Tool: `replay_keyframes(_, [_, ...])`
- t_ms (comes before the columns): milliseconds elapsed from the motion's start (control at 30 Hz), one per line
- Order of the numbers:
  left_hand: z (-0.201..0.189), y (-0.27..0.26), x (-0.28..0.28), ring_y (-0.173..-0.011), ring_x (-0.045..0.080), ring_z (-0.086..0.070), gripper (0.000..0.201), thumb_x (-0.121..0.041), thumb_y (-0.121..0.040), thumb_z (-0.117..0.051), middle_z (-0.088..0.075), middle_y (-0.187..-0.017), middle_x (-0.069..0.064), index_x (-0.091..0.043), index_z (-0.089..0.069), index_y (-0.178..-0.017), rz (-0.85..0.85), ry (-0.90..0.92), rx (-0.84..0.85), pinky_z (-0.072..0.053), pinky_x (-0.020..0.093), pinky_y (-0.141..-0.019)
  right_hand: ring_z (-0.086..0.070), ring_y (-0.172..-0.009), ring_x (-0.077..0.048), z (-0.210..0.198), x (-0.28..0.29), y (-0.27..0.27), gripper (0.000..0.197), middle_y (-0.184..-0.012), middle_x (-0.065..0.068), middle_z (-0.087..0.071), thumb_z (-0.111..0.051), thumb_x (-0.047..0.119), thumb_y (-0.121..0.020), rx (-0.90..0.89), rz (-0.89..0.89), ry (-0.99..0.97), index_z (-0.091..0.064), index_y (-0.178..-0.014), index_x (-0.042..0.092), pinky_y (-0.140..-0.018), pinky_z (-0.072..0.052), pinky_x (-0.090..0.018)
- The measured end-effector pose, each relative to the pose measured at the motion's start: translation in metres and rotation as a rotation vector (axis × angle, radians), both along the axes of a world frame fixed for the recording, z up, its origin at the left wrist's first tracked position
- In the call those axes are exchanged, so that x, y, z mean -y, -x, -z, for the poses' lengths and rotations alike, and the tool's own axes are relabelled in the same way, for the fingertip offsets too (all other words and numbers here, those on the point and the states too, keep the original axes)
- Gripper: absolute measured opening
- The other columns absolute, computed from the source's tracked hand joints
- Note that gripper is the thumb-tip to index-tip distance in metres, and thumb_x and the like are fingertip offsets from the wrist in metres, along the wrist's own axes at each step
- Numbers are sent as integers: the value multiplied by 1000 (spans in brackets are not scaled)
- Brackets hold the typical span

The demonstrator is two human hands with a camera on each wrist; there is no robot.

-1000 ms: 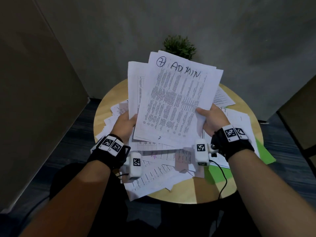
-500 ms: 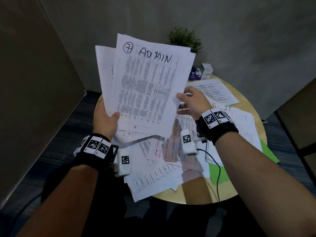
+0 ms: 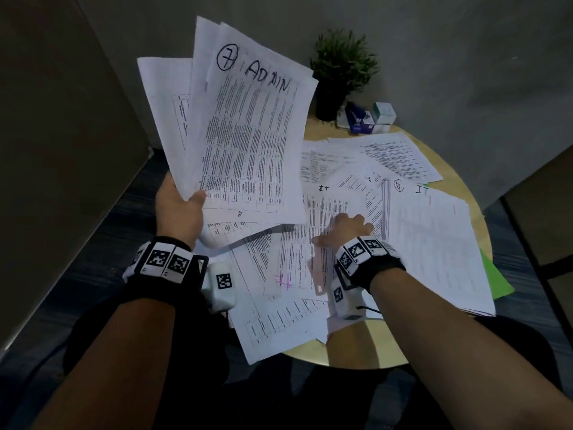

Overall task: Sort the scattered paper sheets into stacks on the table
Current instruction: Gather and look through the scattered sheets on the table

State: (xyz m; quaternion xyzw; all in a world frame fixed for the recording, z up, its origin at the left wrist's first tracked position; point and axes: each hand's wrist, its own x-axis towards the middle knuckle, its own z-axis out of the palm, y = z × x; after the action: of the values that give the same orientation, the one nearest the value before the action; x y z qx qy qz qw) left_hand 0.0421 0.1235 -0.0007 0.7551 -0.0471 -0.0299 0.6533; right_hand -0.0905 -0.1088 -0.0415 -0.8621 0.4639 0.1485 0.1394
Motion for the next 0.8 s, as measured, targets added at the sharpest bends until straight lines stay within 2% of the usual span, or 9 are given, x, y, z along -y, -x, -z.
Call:
replay_keyframes(133, [-2,1,-2,-103,15,-61,41,6,-89,-54,-64,-112,1,-11,-55,-127,-6,51,-29,-49,30,-88,-33,-130,-37,-3,6,8,86,-138,-19,-37,-68,57,-77,28,104,25,-32,-137,7,-108,-31,-45])
replay_keyframes(267, [-1,3,2,-97,12,-61,41,6,-90,-53,-63,-110,-1,-12,-55,-127,29,79,-57,-49,16,-74,-43,-125,-36,-1,17,10,90,-136,-21,-39,-80,43,-72,110,228,-8,-29,-137,6,-98,-43,-44])
replay_keyframes(367, [1,4,3,-96,12,-61,40,6,-90,-53,-64,-109,0,-11,-56,-126,44,77,-64,-47,12,-68,-57,-107,-35,-7,31,14,55,-126,-22,-52,-69,14,-85,315,252,-58,-40,-129,0,-74,-50,-35])
replay_keyframes(433, [2,3,3,-99,14,-61,40,6,-90,-53,-64,-110,1,-11,-56,-126,51,64,-63,-47,14,-70,-59,-87,-29,-16,43,20,27,-113,-20,-63,-60,9,-89,347,188,-65,-56,-113,-3,-55,-44,-23])
replay_keyframes(467, [2,3,3,-100,15,-61,40,6,-90,-53,-64,-110,1,-12,-56,-126,51,61,-62,-47,16,-73,-58,-84,-27,-23,48,24,23,-110,-19,-64,-59,10,-90,376,170,-63,-60,-110,-3,-53,-42,-22])
replay_keyframes(533, [4,2,3,-101,16,-61,40,6,-90,-54,-64,-111,0,-12,-56,-126,39,57,-67,-48,22,-78,-60,-93,-27,-40,59,30,28,-114,-14,-64,-58,12,-91,522,171,-84,-61,-117,1,-69,-47,-25])
replay_keyframes(600, [5,-1,3,-102,16,-61,40,5,-90,-54,-64,-111,0,-13,-56,-126,6,44,-67,-49,27,-84,-59,-95,-23,-65,70,36,30,-110,-6,-64,-58,14,-91,697,157,-129,-61,-121,8,-78,-43,-29])
replay_keyframes(700, [4,-2,3,-103,16,-59,40,6,-91,-52,-62,-111,-1,-12,-56,-127,-35,16,-38,-47,29,-91,-64,-86,-18,-104,80,48,29,-100,2,-69,-65,21,-86,910,118,-187,-66,-115,18,-79,-48,-32])
replay_keyframes(800, [4,-2,4,-105,16,-60,43,5,-90,-53,-62,-115,-2,-14,-55,-128,-4,25,-46,-48,32,-94,-63,-73,-9,-129,79,53,20,-83,7,-68,-63,8,-88,1085,109,-359,-66,-108,12,-69,-51,-28])
